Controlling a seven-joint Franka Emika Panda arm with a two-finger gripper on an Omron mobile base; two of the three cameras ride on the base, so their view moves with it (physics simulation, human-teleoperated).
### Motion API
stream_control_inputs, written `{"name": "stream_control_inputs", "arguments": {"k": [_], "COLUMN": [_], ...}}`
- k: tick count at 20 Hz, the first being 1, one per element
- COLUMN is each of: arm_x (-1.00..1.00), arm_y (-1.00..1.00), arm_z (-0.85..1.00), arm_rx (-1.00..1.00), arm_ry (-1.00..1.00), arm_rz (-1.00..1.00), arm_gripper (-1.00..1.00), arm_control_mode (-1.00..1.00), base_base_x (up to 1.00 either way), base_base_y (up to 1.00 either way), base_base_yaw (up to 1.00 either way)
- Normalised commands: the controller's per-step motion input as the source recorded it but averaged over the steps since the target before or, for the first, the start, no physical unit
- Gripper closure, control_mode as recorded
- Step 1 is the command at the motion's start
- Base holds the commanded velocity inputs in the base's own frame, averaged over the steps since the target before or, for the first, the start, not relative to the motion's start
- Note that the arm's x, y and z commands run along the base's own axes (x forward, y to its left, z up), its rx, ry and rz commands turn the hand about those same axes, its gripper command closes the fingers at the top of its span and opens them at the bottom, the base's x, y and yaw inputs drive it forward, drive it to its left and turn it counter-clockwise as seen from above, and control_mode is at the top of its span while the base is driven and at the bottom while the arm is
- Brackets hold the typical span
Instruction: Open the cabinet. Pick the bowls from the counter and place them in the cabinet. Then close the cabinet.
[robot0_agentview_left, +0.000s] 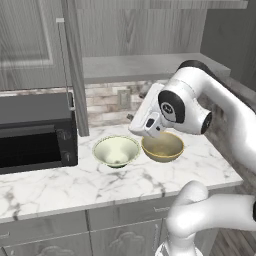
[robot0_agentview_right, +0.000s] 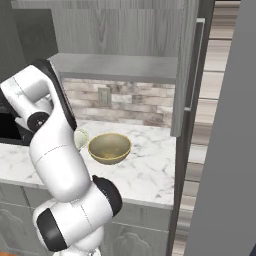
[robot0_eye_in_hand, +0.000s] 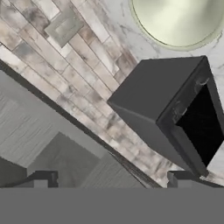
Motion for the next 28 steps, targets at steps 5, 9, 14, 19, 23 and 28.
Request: {"name": "stream_control_inputs", "arguments": {"k": [5,9,14,19,23,28], "arm_x": [-0.2,-0.16,-0.3,-0.48,-0.4,-0.35], "arm_y": [-0.29,-0.13,-0.05,-0.05,-0.19,-0.35], "arm_z": [0.09,0.13,0.09,0.0,0.09,0.08], "arm_rx": [0.0,0.0,0.13,0.21,0.27,0.29], "arm_ry": [0.76,0.55,0.14,0.04,0.18,0.3], "arm_rz": [-0.15,-0.11,-0.14,-0.14,-0.17,-0.12], "arm_gripper": [-1.0,-1.0,-1.0,-1.0,-1.0,-1.0], "arm_control_mode": [-1.0,-1.0,-1.0,-1.0,-1.0,-1.0], "base_base_x": [0.0,0.0,0.0,0.0,0.0,0.0], "base_base_y": [0.0,0.0,0.0,0.0,0.0,0.0], "base_base_yaw": [0.0,0.0,0.0,0.0,0.0,0.0]}}
